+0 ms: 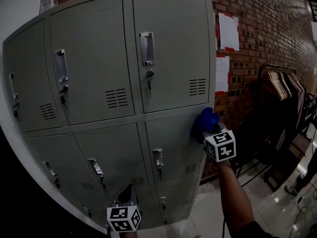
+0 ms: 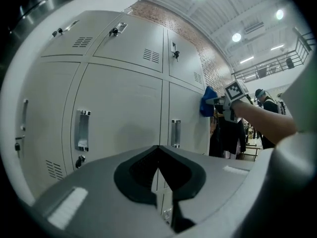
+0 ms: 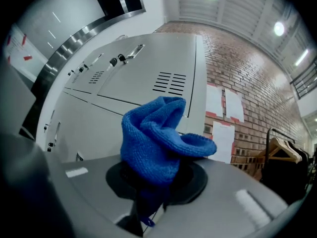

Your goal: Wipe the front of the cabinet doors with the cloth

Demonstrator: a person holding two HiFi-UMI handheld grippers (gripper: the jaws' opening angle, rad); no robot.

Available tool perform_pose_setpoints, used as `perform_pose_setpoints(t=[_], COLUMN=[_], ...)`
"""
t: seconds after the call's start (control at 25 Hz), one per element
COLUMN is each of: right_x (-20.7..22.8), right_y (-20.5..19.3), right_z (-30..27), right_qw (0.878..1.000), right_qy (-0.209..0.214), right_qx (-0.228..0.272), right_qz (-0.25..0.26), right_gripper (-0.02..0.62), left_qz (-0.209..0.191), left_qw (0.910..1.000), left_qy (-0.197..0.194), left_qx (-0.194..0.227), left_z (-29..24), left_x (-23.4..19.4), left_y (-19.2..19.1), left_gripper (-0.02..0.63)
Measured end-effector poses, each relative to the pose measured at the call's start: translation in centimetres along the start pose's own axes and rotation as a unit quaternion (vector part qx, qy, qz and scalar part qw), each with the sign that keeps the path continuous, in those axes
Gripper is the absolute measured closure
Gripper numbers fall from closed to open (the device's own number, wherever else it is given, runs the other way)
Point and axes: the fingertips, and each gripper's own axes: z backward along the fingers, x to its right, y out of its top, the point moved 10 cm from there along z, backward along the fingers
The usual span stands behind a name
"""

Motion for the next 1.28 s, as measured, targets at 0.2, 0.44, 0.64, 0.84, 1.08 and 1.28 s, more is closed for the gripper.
perform_pose_setpoints(t=[0.2,0.44,0.64,0.84,1.08,1.28], right_x=[-4.0,-11.4,-16.5,-18.4,-16.5,-12.3], right_y=[0.8,1.2,1.4,1.5,0.7,-1.2], right_z=[1.4,0.5,-2.1,-3.6,-3.2,-2.2], right_qw=[0.999,0.993,0.984,0.983,0.986,0.994], right_qy=[0.029,0.110,0.174,0.183,0.163,0.112], right_qx=[0.040,0.045,0.021,0.004,-0.002,-0.017], right_qz=[-0.010,-0.026,-0.017,0.018,0.011,0.002], right_gripper=[0.518,0.518,0.518,0.518,0.520,0.520], left_qz=[0.003,0.005,0.003,0.001,0.001,0.005], left_qw=[1.0000,1.0000,1.0000,0.9999,0.9999,0.9994], left_qy=[-0.003,0.000,0.006,0.014,-0.010,-0.031], left_qx=[0.002,0.002,-0.003,-0.003,-0.005,0.012], left_z=[-0.3,0.0,0.0,0.3,-0.1,-0.4], left_x=[0.1,0.4,0.6,0.6,0.7,1.6], left_y=[-0.2,-0.3,-0.4,-0.3,-0.9,-0.4], left_gripper=[0.595,0.595,0.595,0.595,0.595,0.595])
